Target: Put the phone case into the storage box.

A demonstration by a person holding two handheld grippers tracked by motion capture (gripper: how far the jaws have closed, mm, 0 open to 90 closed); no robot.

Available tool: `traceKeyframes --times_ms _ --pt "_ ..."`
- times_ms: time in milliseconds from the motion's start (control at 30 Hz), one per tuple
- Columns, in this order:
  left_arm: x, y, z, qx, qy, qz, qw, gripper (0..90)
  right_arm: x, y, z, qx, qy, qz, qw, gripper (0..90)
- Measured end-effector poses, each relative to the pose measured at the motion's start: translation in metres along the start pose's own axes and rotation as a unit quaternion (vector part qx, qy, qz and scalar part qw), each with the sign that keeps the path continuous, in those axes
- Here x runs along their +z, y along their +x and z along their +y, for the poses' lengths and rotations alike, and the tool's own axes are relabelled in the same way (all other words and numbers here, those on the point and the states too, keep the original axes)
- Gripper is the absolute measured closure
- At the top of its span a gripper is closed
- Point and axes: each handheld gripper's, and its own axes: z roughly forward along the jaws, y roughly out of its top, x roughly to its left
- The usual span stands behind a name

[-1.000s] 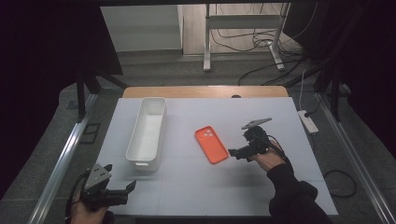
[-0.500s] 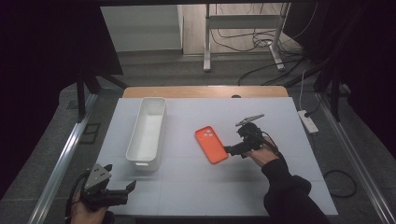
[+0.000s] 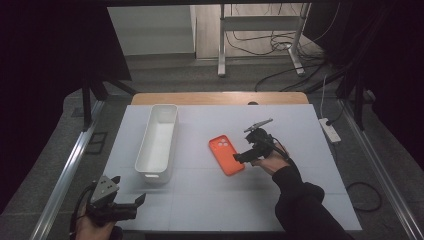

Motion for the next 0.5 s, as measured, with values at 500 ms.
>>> traceKeyframes --times_ms 500 --pt "0.0 0.0 0.0 0.002 0.0 -0.001 1.0 2.0 0.018 0.005 0.016 0.0 0.01 -0.009 0.9999 0.0"
